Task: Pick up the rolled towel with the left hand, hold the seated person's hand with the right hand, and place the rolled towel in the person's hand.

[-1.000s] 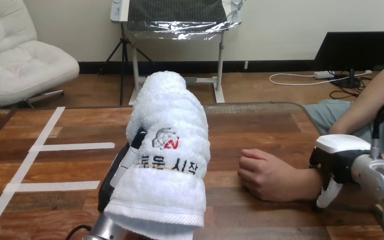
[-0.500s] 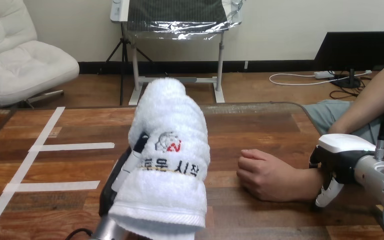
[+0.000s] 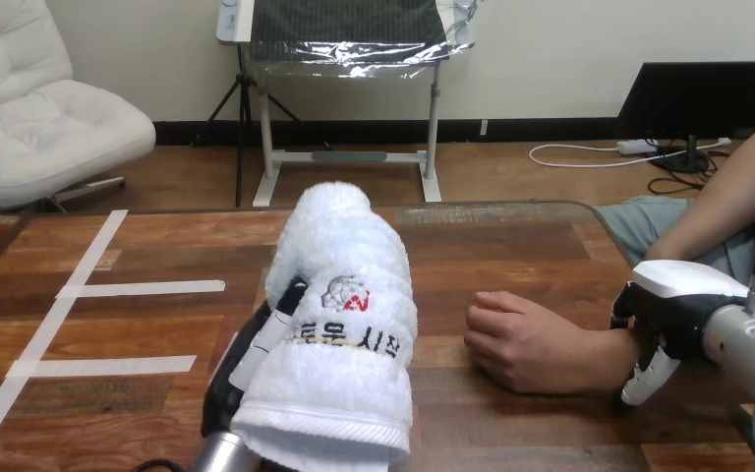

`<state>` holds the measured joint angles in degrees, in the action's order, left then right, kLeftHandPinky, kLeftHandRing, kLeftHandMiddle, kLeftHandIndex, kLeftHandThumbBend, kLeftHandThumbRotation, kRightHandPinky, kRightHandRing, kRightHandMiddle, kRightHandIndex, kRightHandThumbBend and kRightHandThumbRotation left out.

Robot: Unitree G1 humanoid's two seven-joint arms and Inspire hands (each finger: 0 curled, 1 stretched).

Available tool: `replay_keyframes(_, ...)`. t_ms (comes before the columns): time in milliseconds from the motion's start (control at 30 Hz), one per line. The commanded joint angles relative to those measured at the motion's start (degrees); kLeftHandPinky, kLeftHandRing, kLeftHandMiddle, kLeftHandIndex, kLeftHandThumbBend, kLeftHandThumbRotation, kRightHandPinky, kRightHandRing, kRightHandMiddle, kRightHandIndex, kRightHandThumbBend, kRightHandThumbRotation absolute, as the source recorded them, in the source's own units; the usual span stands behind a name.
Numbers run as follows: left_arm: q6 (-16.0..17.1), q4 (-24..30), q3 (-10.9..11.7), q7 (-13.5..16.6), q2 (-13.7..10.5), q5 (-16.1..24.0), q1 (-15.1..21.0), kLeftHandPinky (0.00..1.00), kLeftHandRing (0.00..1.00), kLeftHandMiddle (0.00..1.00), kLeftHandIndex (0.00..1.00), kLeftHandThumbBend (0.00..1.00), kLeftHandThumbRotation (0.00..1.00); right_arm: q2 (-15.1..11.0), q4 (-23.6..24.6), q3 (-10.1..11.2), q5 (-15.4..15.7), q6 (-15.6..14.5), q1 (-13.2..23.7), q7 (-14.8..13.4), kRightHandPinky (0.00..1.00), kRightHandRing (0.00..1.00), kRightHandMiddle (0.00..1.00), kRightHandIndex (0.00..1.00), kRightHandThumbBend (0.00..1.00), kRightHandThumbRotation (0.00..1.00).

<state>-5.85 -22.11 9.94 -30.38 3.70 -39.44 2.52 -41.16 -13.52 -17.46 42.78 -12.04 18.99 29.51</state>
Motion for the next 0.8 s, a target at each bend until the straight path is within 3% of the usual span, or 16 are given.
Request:
replay_keyframes(0, 2.1, -1.4, 0.8, -1.1, 2.6, 0.0, 6.7, 0.24, 0.34, 0.42, 0.53, 0.55, 0.0, -1.4, 3.1, 2.6, -1.7, -0.1, 0.6, 0.0, 0.3, 0.39, 0.48, 0.53, 0.71, 0.0)
replay_keyframes(767, 2.1, -6.7, 2.2, -1.7, 2.2, 0.5, 9.8, 0.25, 0.34, 0.42, 0.53, 0.59, 0.0, -2.1, 4.5, 3.4, -2.0, -0.3, 0.3, -0.3, 0.31, 0.4, 0.49, 0.53, 0.73, 0.0)
